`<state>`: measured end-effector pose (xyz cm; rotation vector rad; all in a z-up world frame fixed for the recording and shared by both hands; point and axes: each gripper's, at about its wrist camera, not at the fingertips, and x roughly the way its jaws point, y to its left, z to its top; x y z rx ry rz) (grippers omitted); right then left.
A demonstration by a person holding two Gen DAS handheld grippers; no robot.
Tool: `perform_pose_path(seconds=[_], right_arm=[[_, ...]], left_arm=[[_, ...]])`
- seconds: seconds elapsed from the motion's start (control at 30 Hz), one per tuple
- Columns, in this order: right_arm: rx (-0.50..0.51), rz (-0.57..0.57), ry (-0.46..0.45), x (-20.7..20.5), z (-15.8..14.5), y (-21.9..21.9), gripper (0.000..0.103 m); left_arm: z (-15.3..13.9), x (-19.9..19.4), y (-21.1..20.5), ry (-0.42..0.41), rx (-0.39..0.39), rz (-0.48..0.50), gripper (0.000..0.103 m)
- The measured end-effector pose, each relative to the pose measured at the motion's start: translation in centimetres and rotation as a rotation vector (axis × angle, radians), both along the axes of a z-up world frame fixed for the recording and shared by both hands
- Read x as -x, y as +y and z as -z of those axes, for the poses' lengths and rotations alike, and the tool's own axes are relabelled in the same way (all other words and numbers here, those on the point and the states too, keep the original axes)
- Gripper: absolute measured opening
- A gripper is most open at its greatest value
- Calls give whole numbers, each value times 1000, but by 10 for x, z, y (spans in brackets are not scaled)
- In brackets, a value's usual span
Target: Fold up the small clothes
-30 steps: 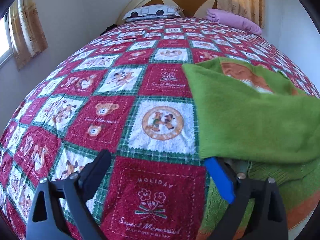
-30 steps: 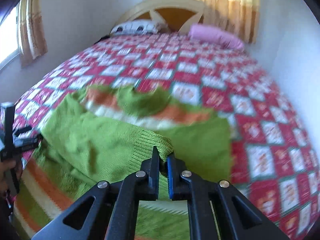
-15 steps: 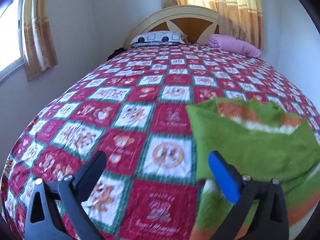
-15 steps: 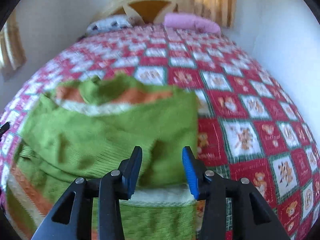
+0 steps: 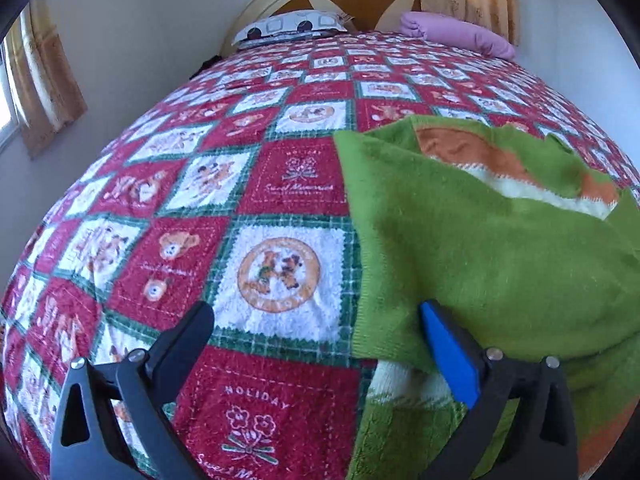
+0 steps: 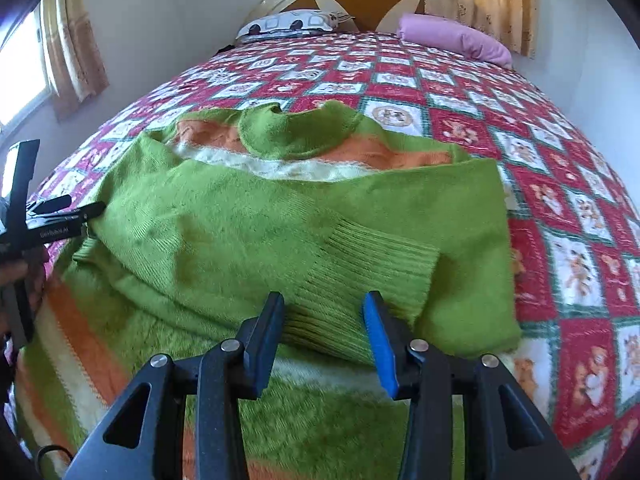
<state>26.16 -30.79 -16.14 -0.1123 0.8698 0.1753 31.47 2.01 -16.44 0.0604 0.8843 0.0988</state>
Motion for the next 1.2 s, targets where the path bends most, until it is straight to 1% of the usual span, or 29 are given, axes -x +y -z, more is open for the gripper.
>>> perform_pose_path(seconds=[0.07,0.17,0.2,0.23,0.3,0.4,0.53,0.73,0.83,0.93,1.0,1.1,1.2], right_arm=[[29,23,-18,2,-9,4,43],[13,2,-86,3,-26,15,44],[21,0,-84,1,-26,19,45],[30,4,-62,-5,-22,21,45],[18,28,25,-17,0,17,45],[-20,23,-16,-12,6,8,47],[-7,30,-21,-6,5,6,47],[-21,46,-33,1,7,2,47],[-27,50,-40,0,10,1,47],[-10,55,-47,-1,10,4,48],[-2,57,-45,-1,10,5,48],[16,79,-54,2,-1,11,49],[-59,60,-73,5,-15,18,50]], left_arm=[[0,1,-2,-6,-14,-3,103],[0,3,-4,-10,-24,-7,103],[1,4,-3,-8,-18,-8,103],[1,4,-1,-5,-6,-9,103],[2,5,2,-4,18,-11,103],[3,8,3,-3,34,-6,103],[3,10,5,-2,49,-1,103],[4,10,6,-4,55,-1,103],[5,9,8,1,76,0,103],[5,9,9,5,90,1,103],[5,9,8,3,85,2,103],[4,10,6,-3,58,-1,103],[3,10,4,-11,45,-2,103]])
